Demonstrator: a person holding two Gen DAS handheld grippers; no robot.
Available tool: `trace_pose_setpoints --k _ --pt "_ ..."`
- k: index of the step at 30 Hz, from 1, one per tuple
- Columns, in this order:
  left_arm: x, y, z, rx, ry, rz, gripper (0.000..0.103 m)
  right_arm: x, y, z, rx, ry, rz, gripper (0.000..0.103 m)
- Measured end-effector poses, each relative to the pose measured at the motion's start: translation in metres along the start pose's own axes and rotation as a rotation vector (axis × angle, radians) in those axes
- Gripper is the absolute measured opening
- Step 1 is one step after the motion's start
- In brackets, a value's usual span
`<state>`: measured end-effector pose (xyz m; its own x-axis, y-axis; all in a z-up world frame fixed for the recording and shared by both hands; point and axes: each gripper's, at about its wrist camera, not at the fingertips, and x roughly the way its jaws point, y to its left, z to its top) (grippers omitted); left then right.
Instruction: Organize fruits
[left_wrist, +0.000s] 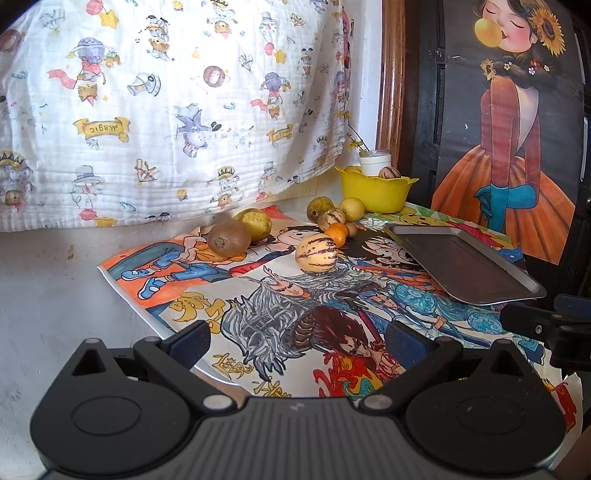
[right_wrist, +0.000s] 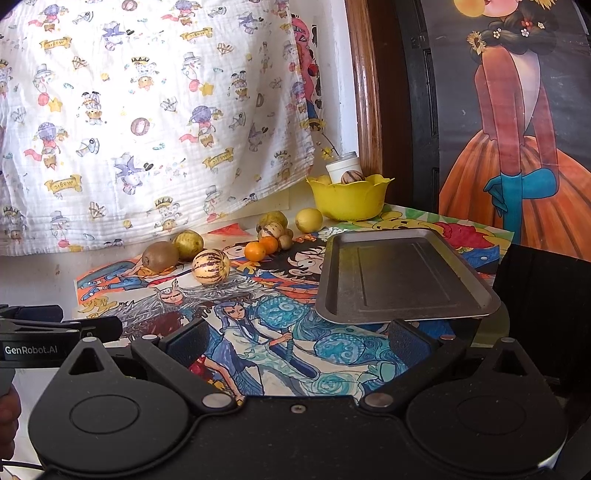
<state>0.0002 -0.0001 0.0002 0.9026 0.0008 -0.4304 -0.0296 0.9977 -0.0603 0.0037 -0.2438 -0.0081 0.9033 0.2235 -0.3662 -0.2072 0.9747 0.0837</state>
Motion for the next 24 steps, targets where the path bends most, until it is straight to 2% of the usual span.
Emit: trace_pose_setpoints --k 24 --pt "0.0023 0.0004 -0.0054 0.001 0.003 0.001 0.103 0.0023 0.0033 -0.0048 -0.002 0.006 0.000 0.103"
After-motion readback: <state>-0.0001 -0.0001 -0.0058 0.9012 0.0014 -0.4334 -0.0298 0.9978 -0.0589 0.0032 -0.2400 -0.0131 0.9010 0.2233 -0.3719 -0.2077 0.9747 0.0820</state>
